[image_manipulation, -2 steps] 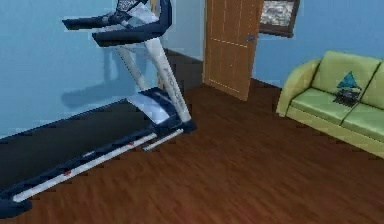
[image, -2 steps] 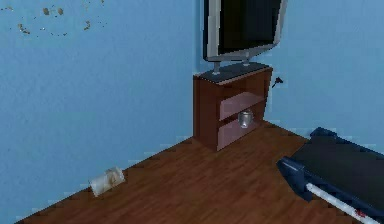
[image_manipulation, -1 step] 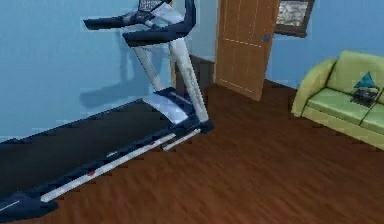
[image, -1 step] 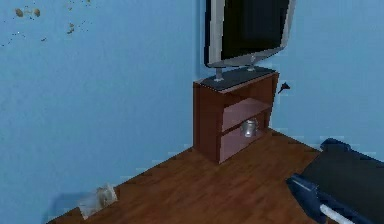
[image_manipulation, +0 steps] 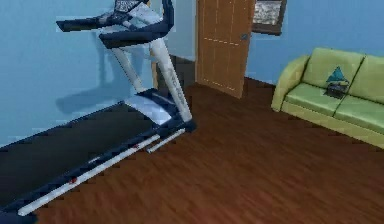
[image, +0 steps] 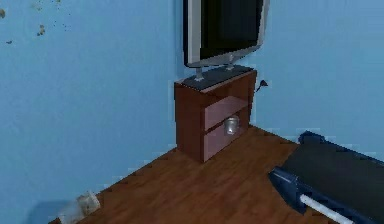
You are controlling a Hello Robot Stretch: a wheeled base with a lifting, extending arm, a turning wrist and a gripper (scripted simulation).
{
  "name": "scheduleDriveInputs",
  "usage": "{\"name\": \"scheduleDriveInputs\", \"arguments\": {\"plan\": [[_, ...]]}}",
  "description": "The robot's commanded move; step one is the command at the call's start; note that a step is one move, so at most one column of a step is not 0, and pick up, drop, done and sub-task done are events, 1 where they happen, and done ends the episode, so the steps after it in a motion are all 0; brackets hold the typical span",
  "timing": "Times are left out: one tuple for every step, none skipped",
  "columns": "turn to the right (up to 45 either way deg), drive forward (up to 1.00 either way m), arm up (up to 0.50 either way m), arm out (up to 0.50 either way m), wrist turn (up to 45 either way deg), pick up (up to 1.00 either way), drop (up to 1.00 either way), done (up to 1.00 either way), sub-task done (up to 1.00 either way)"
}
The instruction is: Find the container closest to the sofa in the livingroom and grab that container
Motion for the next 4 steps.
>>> {"name": "scheduleDriveInputs", "arguments": {"plan": [[0.0, 0.95, 0.0, 0.0, 0.0, 0.0, 0.0, 0.0, 0.0], [45.0, 0.0, 0.0, 0.0, 0.0, 0.0, 0.0, 0.0, 0.0], [45.0, 0.0, 0.0, 0.0, 0.0, 0.0, 0.0, 0.0, 0.0], [45.0, 0.0, 0.0, 0.0, 0.0, 0.0, 0.0, 0.0, 0.0]]}}
